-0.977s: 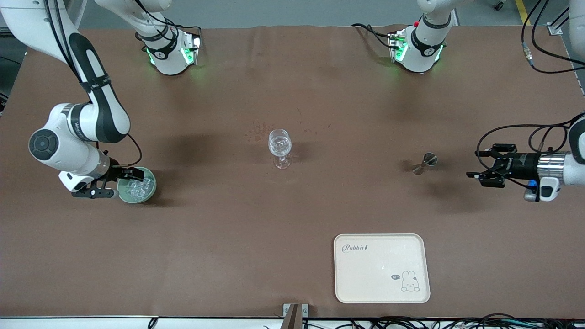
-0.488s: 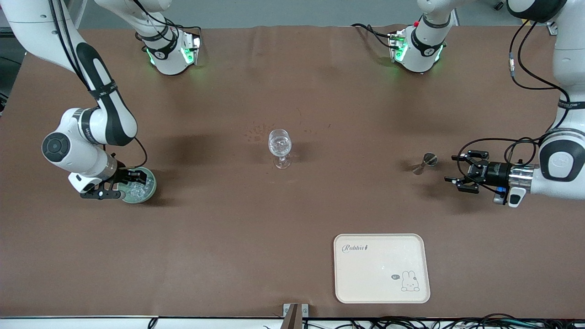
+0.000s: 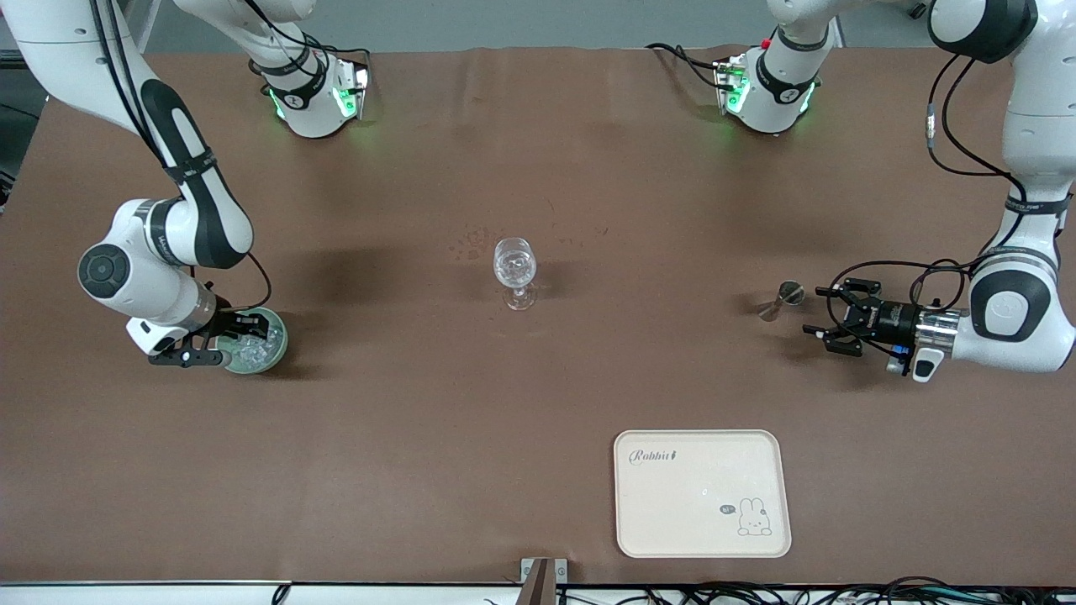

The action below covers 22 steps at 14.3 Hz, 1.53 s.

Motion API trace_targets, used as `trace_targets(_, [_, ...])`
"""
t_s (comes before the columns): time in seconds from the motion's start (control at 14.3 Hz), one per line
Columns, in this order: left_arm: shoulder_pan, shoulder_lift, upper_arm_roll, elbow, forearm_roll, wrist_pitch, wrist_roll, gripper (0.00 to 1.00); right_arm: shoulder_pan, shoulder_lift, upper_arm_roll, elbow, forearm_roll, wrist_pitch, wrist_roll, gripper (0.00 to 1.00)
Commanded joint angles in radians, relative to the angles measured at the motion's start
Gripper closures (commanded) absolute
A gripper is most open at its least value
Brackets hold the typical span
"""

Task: Pour wine and add ice with both arms
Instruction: 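Grasp an ice cube with the right gripper while the left gripper grips the jigger, then lift the ice cube with the right gripper while the left gripper lifts the jigger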

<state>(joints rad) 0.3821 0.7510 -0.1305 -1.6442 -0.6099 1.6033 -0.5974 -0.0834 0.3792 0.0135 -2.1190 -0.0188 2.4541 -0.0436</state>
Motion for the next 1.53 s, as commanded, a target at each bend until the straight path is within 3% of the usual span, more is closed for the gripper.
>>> trace_targets(0.0, [0.006, 0.028, 0.0, 0.018, -0.04, -0.02, -0.018, 0.13, -0.001, 0.0, 0.0, -0.013, 0.007, 0.022, 0.004, 0.42])
trace_targets(0.63, [0.0, 0.09, -0.014, 0.001, -0.093, -0.046, 0.073, 0.25, 0.001, 0.012, 0.0, -0.007, 0.007, 0.025, 0.002, 0.5])
trace_targets(1.19, [-0.008, 0.1, -0.015, -0.006, -0.108, -0.049, 0.082, 0.39, 0.001, 0.01, 0.0, -0.006, 0.007, 0.02, 0.004, 0.95])
trace_targets(1.33, [-0.005, 0.11, -0.015, -0.006, -0.108, -0.049, 0.082, 0.46, 0.001, 0.01, 0.0, 0.007, 0.007, 0.017, 0.004, 0.96])
trace_targets(1.47, [-0.006, 0.11, -0.015, -0.006, -0.11, -0.049, 0.082, 0.54, 0.001, 0.003, 0.0, 0.065, 0.007, -0.093, 0.019, 0.97])
